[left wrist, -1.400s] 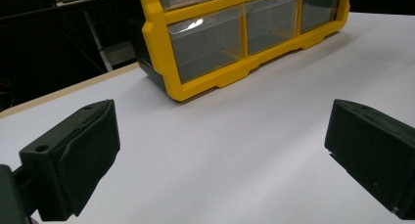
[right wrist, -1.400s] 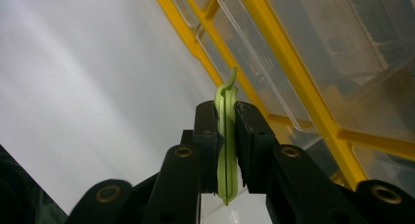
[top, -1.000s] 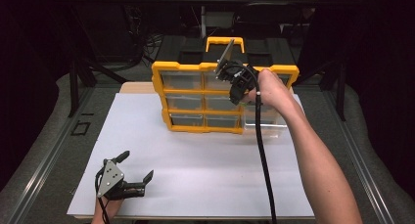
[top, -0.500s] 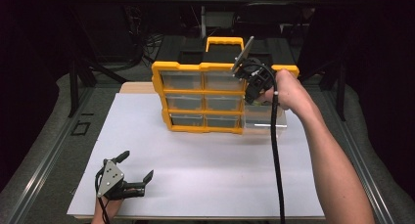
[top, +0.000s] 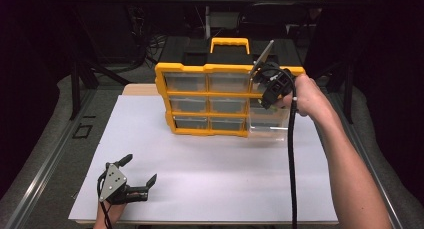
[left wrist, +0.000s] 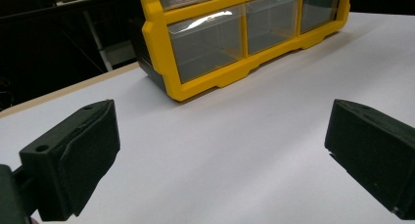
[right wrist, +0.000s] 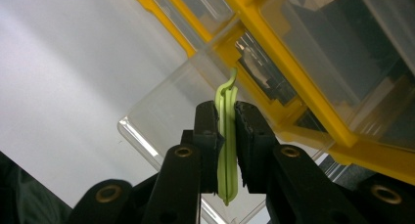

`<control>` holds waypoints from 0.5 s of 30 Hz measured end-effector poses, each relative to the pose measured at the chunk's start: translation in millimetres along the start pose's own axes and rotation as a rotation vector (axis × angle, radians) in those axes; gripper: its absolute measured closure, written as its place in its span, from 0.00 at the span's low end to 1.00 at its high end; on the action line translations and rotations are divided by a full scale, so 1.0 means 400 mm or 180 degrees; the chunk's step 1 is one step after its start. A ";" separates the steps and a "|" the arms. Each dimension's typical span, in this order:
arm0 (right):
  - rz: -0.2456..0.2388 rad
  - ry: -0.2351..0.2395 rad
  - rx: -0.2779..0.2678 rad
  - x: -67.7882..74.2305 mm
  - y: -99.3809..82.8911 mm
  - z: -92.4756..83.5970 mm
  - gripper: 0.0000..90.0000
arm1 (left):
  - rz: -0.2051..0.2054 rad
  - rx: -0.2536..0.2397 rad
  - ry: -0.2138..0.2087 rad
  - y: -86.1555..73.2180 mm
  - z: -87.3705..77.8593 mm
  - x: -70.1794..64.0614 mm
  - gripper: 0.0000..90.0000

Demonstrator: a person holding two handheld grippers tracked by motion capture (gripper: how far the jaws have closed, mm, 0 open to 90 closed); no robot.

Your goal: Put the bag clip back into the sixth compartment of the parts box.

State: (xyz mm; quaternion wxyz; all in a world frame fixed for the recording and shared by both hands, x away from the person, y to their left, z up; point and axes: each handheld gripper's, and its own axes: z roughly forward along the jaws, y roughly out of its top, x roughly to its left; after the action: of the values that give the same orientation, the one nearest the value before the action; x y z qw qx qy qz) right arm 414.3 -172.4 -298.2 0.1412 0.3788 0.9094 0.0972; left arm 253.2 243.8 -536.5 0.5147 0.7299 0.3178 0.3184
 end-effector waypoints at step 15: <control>0.0052 0.0060 0.0089 -0.009 -0.031 0.054 0.89 | -0.0006 0.0000 -0.0004 0.000 0.000 0.001 0.00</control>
State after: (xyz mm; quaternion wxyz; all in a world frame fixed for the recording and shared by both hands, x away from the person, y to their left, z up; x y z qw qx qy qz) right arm 415.4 -182.0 -321.4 0.1265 0.3873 0.9089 0.0893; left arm 253.5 243.9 -536.6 0.5151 0.7299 0.3181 0.3174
